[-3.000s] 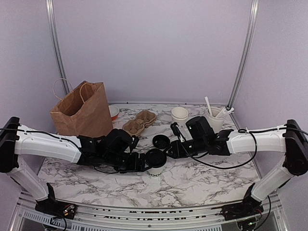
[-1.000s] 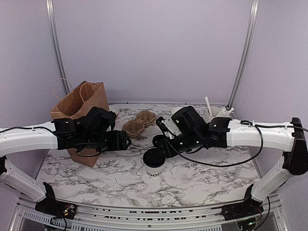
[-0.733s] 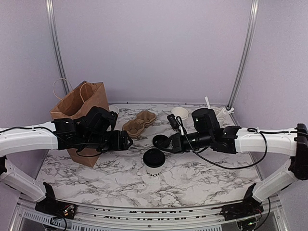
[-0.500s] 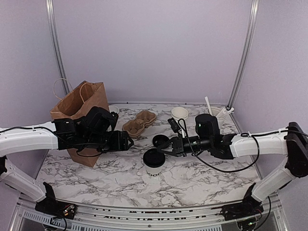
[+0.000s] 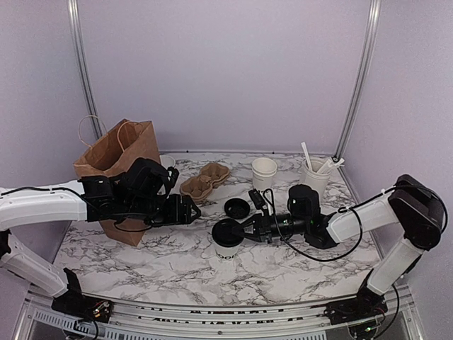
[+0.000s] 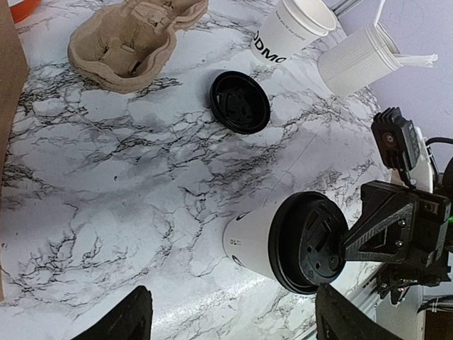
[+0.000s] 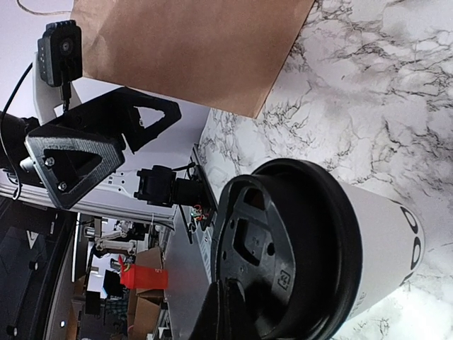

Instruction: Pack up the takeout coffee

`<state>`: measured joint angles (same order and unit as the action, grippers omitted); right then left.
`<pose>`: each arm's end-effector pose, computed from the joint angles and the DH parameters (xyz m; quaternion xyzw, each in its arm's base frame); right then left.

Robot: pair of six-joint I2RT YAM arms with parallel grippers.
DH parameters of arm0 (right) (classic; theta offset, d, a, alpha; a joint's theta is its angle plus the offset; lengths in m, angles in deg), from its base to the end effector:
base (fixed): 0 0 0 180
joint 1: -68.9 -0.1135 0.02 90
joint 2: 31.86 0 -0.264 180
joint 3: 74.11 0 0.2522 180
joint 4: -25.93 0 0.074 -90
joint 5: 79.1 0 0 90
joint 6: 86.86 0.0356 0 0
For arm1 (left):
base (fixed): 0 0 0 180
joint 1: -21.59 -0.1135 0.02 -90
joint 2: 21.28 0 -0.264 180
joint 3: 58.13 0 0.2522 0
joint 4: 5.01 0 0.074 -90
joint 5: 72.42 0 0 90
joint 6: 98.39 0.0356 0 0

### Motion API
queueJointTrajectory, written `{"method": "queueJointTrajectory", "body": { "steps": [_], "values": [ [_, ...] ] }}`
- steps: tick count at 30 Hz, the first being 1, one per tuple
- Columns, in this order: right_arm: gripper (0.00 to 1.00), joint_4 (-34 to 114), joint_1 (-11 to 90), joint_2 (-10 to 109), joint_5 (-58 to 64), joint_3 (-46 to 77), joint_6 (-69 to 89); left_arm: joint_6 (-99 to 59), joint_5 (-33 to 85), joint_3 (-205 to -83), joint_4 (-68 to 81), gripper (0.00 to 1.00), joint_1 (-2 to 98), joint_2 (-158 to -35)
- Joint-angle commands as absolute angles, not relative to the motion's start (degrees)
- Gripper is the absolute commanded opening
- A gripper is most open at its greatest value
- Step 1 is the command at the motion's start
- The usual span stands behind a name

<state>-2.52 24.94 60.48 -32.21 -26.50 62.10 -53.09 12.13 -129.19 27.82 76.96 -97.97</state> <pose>0.2033 0.2299 0.1718 -0.1214 0.7665 0.6195 0.1177 0.1709 -0.2416 0.2776 0.0631 0.8976 -0.3053 0.3118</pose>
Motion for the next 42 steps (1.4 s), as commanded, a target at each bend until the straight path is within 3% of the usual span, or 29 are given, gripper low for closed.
{"method": "queueJointTrajectory", "body": {
  "steps": [1,3,5,8,12,29,36,42],
  "values": [
    [0.0,0.97,25.13,58.57,-31.44,-24.75,62.47,-52.91,17.85,-127.67,21.52,0.79,76.67,-98.15],
    [0.0,1.23,25.13,57.97,-31.46,-23.71,62.58,-53.9,21.67,-126.45,16.96,0.75,76.67,-98.1],
    [0.0,1.56,25.13,57.3,-31.45,-22.47,62.55,-55.69,26.0,-124.73,11.16,0.64,76.65,-98.22],
    [0.0,3.25,25.13,55.88,-31.09,-20.65,61.67,-59.1,30.28,-122.04,3.36,0.33,76.65,-99.2],
    [0.0,10.19,25.13,53.07,-28.83,-18.49,58.16,-62.86,33.79,-120.04,-4.87,0.0,76.69,-100.98],
    [0.0,15.52,25.98,51.29,-26.35,-18.82,54.82,-72.85,40.36,-112.73,-31.98,0.0,76.54,-107.71],
    [0.0,13.94,26.1,53.2,-26.98,-19.89,55.66,-81.29,43.19,-103.41,-45.11,0.0,74.67,-120.72],
    [0.0,14.64,26.1,53.4,-27.07,-20.01,55.48,-81.62,42.09,-102.63,-44.81,0.0,74.67,-118.76]
  ]
}}
